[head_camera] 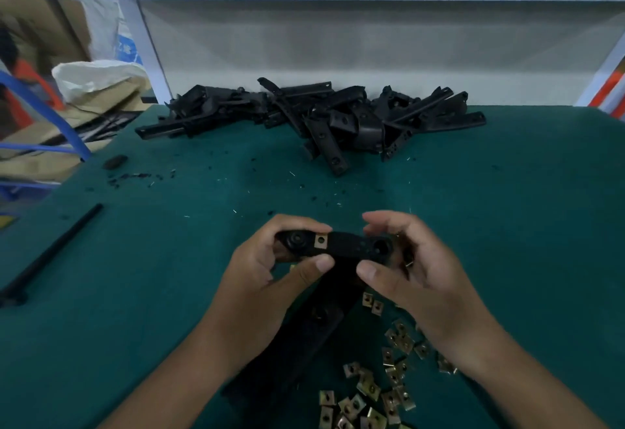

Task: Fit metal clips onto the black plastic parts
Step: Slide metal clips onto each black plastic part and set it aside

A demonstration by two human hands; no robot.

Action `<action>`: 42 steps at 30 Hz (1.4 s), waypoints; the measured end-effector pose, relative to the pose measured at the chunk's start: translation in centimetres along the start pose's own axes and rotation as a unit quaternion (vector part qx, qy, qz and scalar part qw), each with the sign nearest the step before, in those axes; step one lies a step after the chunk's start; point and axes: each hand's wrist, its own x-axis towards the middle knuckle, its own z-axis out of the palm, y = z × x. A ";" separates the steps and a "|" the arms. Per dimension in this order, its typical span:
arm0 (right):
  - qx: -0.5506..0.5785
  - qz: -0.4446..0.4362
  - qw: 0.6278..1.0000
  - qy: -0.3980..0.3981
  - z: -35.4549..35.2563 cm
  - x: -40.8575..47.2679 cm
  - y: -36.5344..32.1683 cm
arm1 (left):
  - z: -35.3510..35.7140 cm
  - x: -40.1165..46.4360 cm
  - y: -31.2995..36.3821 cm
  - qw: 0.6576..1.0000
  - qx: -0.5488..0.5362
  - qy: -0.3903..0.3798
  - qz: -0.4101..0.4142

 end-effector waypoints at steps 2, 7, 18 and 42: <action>0.112 0.041 0.993 0.014 -0.4 0.6 0.5 | -0.2 0.2 -0.1 0.998 -0.054 0.028 -0.032; 0.419 0.113 0.901 0.011 -1.3 1.4 1.2 | -0.4 0.6 -0.6 0.988 -0.119 0.063 -0.080; 0.457 0.129 0.880 0.001 -1.5 2.0 1.3 | 0.9 1.1 -1.9 0.889 -0.412 0.044 -0.195; 0.343 0.096 0.934 -0.027 -1.1 1.2 -0.3 | 1.5 -0.7 0.0 0.950 -0.238 -0.063 -0.194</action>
